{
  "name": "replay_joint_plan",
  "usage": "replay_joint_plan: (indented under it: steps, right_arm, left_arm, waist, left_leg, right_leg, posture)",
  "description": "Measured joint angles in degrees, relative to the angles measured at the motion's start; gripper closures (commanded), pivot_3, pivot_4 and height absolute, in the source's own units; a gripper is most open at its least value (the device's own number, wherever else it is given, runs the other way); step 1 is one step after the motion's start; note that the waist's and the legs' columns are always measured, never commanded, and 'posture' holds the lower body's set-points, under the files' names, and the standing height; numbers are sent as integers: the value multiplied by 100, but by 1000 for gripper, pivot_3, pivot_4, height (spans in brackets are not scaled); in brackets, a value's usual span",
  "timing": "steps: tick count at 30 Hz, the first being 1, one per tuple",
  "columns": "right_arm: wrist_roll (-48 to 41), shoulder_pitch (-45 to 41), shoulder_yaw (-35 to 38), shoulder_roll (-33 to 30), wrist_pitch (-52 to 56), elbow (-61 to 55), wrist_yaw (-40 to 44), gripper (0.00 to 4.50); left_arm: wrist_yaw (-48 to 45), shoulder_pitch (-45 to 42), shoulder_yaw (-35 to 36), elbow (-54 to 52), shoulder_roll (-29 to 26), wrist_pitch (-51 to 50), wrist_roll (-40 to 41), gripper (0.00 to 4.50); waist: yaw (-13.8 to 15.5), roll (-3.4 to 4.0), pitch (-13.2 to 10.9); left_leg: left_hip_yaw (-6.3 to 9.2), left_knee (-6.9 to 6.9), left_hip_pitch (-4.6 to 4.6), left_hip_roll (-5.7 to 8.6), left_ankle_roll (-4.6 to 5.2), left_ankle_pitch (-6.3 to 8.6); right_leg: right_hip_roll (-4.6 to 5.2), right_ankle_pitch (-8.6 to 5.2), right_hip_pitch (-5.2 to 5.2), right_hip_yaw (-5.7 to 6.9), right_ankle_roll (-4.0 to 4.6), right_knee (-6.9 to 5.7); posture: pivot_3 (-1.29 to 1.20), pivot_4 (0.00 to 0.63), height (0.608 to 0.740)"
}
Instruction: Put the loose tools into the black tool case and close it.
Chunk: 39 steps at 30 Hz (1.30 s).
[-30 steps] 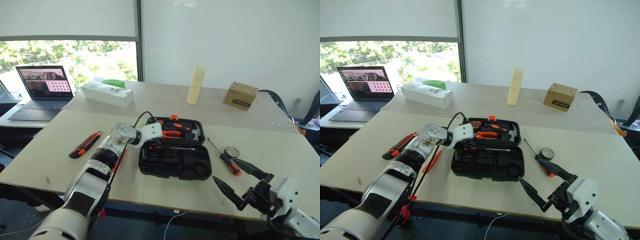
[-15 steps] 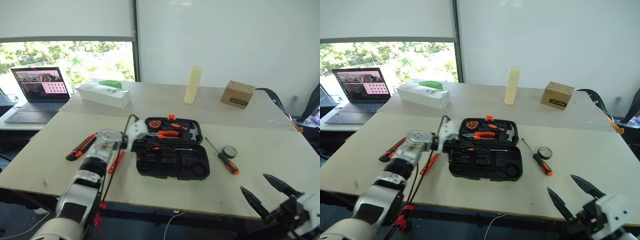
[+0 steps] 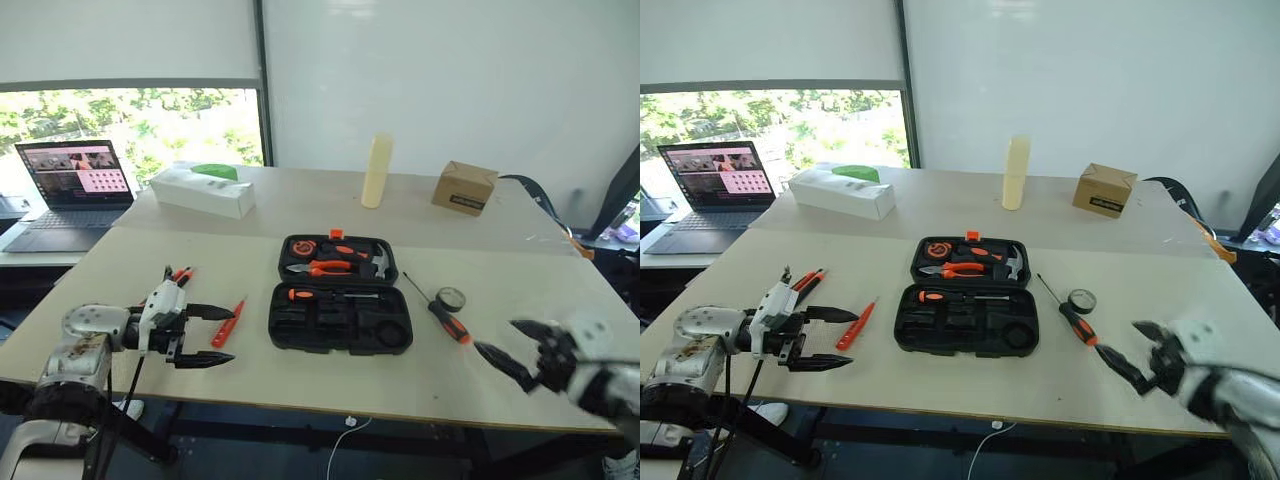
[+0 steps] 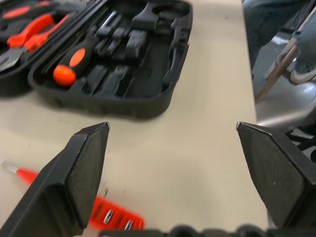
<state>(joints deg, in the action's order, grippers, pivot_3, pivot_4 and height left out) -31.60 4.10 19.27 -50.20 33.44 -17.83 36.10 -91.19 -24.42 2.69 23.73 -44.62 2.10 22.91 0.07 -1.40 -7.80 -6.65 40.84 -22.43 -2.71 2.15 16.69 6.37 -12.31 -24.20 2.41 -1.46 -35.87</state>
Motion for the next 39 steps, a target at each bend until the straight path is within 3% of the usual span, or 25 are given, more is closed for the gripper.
replay_joint_plan:
  steps: [5,9,10,19,23,27,33,36,39]
  right_arm:
    - [354,-1558,-1148,-48,848,1115,50,0]
    - [625,-2345,-1549,73,1051,1751,115,0]
    - [680,-2461,-1657,121,1078,1852,155,535]
    - [1197,-2838,-2192,253,1114,2580,506,3425]
    - [1318,-2805,-2105,266,572,2694,712,3466]
    - [1134,-2569,-1640,35,-245,2323,1496,3466]
    - [1304,-3322,-1672,-245,-966,1666,2018,3466]
    - [1446,-3726,-2150,100,-1198,1651,2319,3466]
    - [2075,-4376,-3232,752,-1774,2144,2727,3466]
  left_arm:
    - [132,270,85,-284,77,-101,18,62]
    - [190,410,142,-356,78,-103,73,62]
    - [199,444,157,-374,77,-102,76,0]
    - [305,565,267,-636,71,-101,116,0]
    - [408,669,280,-801,69,-116,122,0]
    - [509,751,333,-952,67,-217,195,0]
    - [609,921,397,-1178,66,-372,325,0]
    - [681,1003,443,-1217,66,-402,357,0]
    - [802,1089,502,-1320,85,-482,418,0]
  waist:
    - [13,3,-1]
    - [21,3,-1]
    - [26,2,-2]
    - [23,3,-2]
    - [12,5,-4]
    - [-13,19,-15]
    - [-135,22,-17]
    - [-115,21,-18]
    - [-163,22,-18]
  left_leg:
    - [-2,-3,-32,1,1,1]
    - [-2,-1,-46,2,1,1]
    - [0,-1,-48,2,1,1]
    - [-2,1,-44,1,0,0]
    - [-3,1,-46,2,-1,0]
    - [-3,-1,-46,0,-2,-1]
    - [-2,-3,-31,-8,-9,-4]
    - [-3,-2,-31,-8,-9,-5]
    - [-6,-2,-31,-7,-10,-5]
  right_leg:
    - [-11,-4,-25,-2,-2,9]
    - [-11,-3,-29,1,-8,11]
    - [-11,-3,-29,2,-9,12]
    - [-8,-3,-27,0,-11,14]
    - [-8,-3,-29,0,-12,14]
    - [-9,-3,-33,-1,-13,14]
    - [-16,-3,-28,-5,-11,5]
    - [-16,-2,-28,-4,-9,2]
    - [-16,-1,-32,-7,-7,-3]
  posture:
    - [0,150,740]
    - [0,150,740]
    - [0,150,740]
    - [0,150,740]
    - [0,150,740]
    - [0,150,740]
    - [0,150,740]
    - [0,150,740]
    - [0,150,740]
